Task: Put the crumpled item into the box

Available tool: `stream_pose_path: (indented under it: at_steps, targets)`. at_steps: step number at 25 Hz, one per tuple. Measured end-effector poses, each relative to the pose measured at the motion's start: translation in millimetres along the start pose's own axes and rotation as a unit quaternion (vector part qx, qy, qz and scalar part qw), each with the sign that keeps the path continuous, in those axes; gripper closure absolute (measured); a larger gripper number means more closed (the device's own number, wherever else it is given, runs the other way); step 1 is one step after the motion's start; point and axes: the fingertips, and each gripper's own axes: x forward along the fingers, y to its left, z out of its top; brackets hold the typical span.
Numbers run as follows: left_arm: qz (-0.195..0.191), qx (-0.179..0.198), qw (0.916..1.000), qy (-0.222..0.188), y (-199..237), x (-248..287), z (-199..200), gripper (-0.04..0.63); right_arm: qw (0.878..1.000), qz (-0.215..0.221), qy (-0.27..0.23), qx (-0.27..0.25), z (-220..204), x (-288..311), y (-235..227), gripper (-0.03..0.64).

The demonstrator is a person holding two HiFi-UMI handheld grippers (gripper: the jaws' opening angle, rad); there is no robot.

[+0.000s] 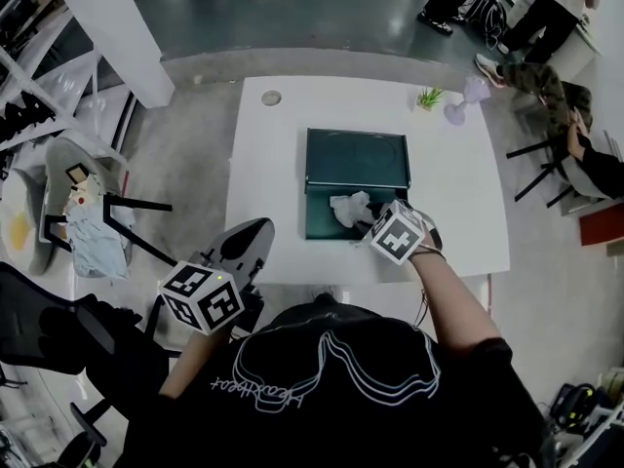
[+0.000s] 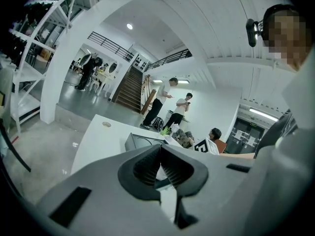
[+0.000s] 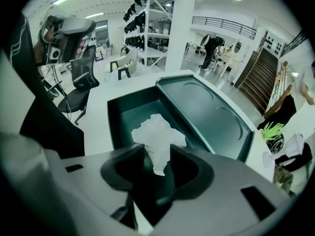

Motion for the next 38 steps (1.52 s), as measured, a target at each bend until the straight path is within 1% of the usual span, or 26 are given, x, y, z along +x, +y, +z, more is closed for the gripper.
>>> stream_pose_path:
  at_steps: [2, 4, 6, 8, 10, 13, 16, 21, 24, 25, 28, 29, 35, 36, 38]
  targets:
    - [-0.004, 0.002, 1.0000, 0.002, -3.1, -0.6, -0.5, 0.589, 0.999, -0.002, -0.027, 0.027, 3.8, -11.2, 1.6, 0.443]
    - [-0.009, 0.003, 1.0000, 0.003, -7.1, -2.1, -1.6, 0.589, 0.996, -0.004, -0.063, 0.057, 8.7, -25.5, 4.5, 0.451]
    - [-0.015, 0.006, 0.9999, 0.004, -12.2, -3.2, -2.0, 0.589, 0.991, -0.004, -0.104, 0.086, 15.3, -43.3, 8.9, 0.463]
    - [-0.022, 0.008, 0.9997, 0.006, -19.1, -4.8, -3.5, 0.589, 0.982, 0.000, -0.152, 0.112, 23.2, -64.7, 16.7, 0.484]
    - [-0.032, 0.011, 0.9994, 0.009, -27.2, -6.0, -5.8, 0.589, 0.969, 0.006, -0.206, 0.135, 32.2, -88.3, 26.6, 0.517]
    - [-0.048, 0.017, 0.9986, 0.011, -41.3, -6.4, -9.0, 0.589, 0.947, 0.009, -0.280, 0.158, 43.2, -122.0, 41.5, 0.603]
    - [-0.067, 0.024, 0.9974, 0.014, -57.7, -8.0, -11.8, 0.589, 0.924, 0.011, -0.342, 0.168, 50.7, -152.1, 58.1, 0.614]
    - [-0.097, 0.032, 0.9945, 0.021, -82.0, -13.5, -16.9, 0.589, 0.886, 0.049, -0.425, 0.179, 58.0, -192.4, 91.4, 0.614]
    - [-0.111, 0.033, 0.9930, 0.022, -93.0, -15.5, -20.8, 0.589, 0.866, 0.062, -0.456, 0.196, 53.9, -205.2, 104.6, 0.614]
    - [-0.116, 0.034, 0.9924, 0.023, -96.7, -16.4, -22.1, 0.589, 0.862, 0.063, -0.461, 0.199, 51.9, -206.9, 108.2, 0.614]
    - [-0.129, 0.035, 0.9907, 0.024, -107.1, -18.5, -26.9, 0.589, 0.859, 0.059, -0.466, 0.202, 45.5, -208.6, 115.7, 0.614]
    - [-0.133, 0.035, 0.9901, 0.025, -110.2, -19.3, -28.9, 0.589, 0.856, 0.060, -0.470, 0.205, 43.9, -210.2, 117.1, 0.614]
    - [-0.147, 0.041, 0.9878, 0.028, -121.8, -19.9, -33.8, 0.589, 0.831, 0.080, -0.499, 0.233, 42.9, -226.4, 114.8, 0.614]
    - [-0.148, 0.040, 0.9878, 0.027, -122.3, -19.6, -33.2, 0.589, 0.830, 0.078, -0.501, 0.233, 43.5, -228.5, 113.2, 0.614]
    - [-0.147, 0.040, 0.9880, 0.026, -122.4, -18.7, -31.6, 0.589, 0.834, 0.069, -0.499, 0.225, 44.0, -230.1, 109.9, 0.614]
